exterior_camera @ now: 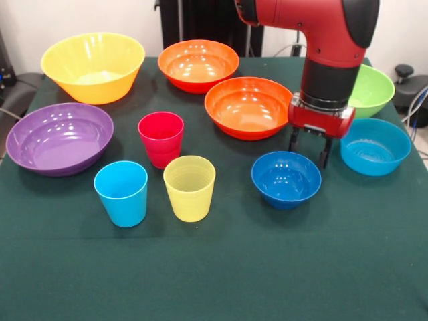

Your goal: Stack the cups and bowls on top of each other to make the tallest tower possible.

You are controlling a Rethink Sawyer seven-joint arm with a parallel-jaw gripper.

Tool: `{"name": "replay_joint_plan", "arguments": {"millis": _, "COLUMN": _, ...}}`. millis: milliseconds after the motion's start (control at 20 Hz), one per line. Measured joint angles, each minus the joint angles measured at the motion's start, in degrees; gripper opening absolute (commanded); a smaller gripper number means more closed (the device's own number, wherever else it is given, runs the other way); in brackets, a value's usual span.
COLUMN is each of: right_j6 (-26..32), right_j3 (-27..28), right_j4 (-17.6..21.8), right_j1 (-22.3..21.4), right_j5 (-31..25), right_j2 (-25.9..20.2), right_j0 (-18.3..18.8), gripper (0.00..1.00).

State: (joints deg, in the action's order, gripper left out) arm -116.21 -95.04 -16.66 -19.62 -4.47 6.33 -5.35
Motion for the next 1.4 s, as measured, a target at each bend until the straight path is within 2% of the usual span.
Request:
{"name": "replay_joint_plan", "arguments": {"millis": 950, "right_j6": 0.0, "right_j3": 0.36, "right_j4": -0.02, "right_j1": 1.21, "right_j5": 1.81, "right_j2": 0.96, "right_j0": -1.12, "gripper": 1.0}}
{"name": "replay_joint_plan", "arguments": {"millis": 1400, "right_j6": 0.0, "right_j3": 4.83, "right_j4": -0.01, "right_j1": 2.26, "right_j5": 1.8, "right_j2": 1.29, "right_j0": 0.93, "gripper": 1.0}}
